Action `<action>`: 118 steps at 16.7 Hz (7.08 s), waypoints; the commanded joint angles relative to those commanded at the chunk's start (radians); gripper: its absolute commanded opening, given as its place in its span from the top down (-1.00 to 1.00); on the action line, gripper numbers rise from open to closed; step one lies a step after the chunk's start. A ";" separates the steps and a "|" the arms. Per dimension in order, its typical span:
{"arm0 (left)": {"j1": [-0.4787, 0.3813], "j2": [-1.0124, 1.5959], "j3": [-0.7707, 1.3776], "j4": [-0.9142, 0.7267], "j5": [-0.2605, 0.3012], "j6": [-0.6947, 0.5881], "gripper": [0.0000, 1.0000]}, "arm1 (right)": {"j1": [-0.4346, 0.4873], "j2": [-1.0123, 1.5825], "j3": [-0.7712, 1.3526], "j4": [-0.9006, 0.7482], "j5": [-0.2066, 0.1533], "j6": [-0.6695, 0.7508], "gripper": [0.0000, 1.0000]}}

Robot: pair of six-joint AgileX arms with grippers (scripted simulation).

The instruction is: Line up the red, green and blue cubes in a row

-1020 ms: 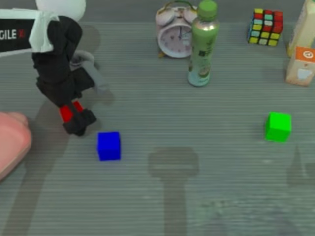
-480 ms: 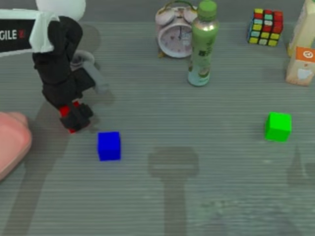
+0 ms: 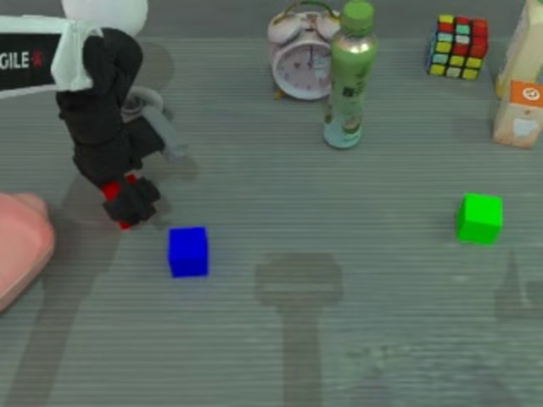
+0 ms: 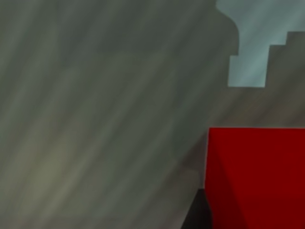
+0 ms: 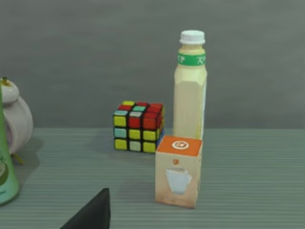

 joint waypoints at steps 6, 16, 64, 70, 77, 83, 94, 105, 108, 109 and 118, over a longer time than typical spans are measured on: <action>0.007 -0.058 0.058 -0.100 0.014 -0.011 1.00 | 0.000 0.000 0.000 0.000 0.000 0.000 -1.00; 0.011 -0.116 0.150 -0.253 0.013 -0.011 1.00 | 0.000 0.000 0.000 0.000 0.000 0.000 -1.00; -0.478 -0.411 -0.504 0.104 0.014 0.083 -1.00 | 0.000 0.000 0.000 0.000 0.000 0.000 -1.00; -0.476 -0.412 -0.504 0.104 0.014 0.083 -1.00 | 0.000 0.000 0.000 0.000 0.000 0.000 -1.00; -0.461 -0.485 -0.389 -0.096 0.015 0.084 -1.00 | 0.000 0.000 0.000 0.000 0.000 0.000 -1.00; -0.454 -0.521 -0.345 -0.164 0.014 0.083 -1.00 | 0.000 0.000 0.000 0.000 0.000 0.000 -1.00; -0.278 -0.900 -0.673 0.071 -0.005 -0.087 -1.00 | 0.056 0.471 0.417 -0.281 -0.003 0.105 -1.00; 0.097 -1.857 -1.395 0.569 -0.010 -0.552 -1.00 | 0.160 1.652 1.259 -0.884 0.001 0.319 -1.00; 0.167 -2.086 -1.523 0.707 -0.007 -0.664 -1.00 | 0.182 1.868 1.441 -1.005 0.001 0.364 -1.00; 0.185 -2.146 -1.553 0.747 -0.007 -0.694 -1.00 | 0.188 1.925 1.493 -1.036 0.002 0.377 -1.00; 0.234 -2.315 -1.628 0.884 -0.004 -0.789 -1.00 | 0.206 2.098 1.649 -1.122 0.002 0.414 -1.00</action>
